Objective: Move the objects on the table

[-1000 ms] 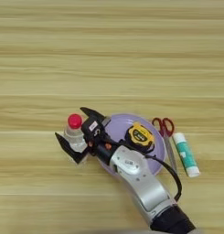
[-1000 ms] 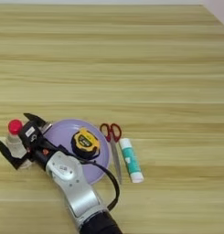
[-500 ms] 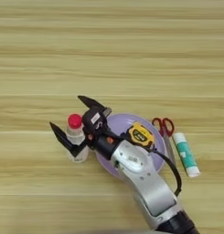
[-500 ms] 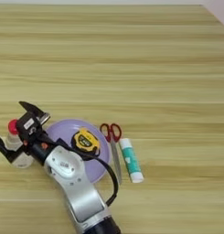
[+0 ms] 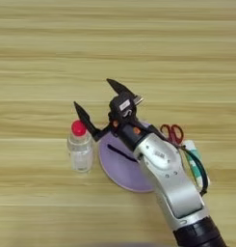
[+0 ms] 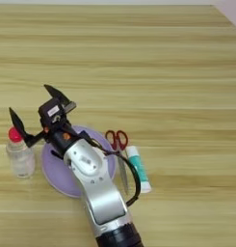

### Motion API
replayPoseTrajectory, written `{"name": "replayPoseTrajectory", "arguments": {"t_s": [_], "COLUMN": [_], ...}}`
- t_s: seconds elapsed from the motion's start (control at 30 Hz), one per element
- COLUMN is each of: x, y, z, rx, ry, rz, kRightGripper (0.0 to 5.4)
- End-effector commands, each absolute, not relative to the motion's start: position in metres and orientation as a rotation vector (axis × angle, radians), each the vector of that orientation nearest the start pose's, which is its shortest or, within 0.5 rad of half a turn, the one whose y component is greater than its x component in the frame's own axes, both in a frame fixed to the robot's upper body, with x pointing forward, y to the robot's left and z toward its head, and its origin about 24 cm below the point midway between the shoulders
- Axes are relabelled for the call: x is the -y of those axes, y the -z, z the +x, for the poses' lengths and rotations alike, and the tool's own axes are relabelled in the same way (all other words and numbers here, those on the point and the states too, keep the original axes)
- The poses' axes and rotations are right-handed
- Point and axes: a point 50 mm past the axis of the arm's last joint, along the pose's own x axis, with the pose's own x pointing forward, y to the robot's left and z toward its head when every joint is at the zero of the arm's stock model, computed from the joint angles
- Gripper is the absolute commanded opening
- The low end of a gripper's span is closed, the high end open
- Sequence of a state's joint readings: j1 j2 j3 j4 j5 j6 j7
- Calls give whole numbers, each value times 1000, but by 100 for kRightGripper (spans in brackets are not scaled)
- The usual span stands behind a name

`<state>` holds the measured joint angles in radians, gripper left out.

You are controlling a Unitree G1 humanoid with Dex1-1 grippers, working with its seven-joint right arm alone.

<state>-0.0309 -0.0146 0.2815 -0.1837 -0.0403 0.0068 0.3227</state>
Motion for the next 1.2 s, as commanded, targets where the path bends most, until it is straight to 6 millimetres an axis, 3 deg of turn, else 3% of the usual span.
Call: {"name": "replayPoseTrajectory", "arguments": {"t_s": [0.03,0.27,0.43,0.73,0.97,1.2], "x": [87,113,152,197,220,232], "y": [-114,-112,-101,-82,-84,-69], "z": [244,247,255,243,236,234], "rx": [324,295,218,94,30,-77], "ry": [-519,-417,-240,-89,-13,14], "rz": [-80,-113,-168,-259,-345,-359], "kRightGripper": [538,538,538,538,538,538]}}
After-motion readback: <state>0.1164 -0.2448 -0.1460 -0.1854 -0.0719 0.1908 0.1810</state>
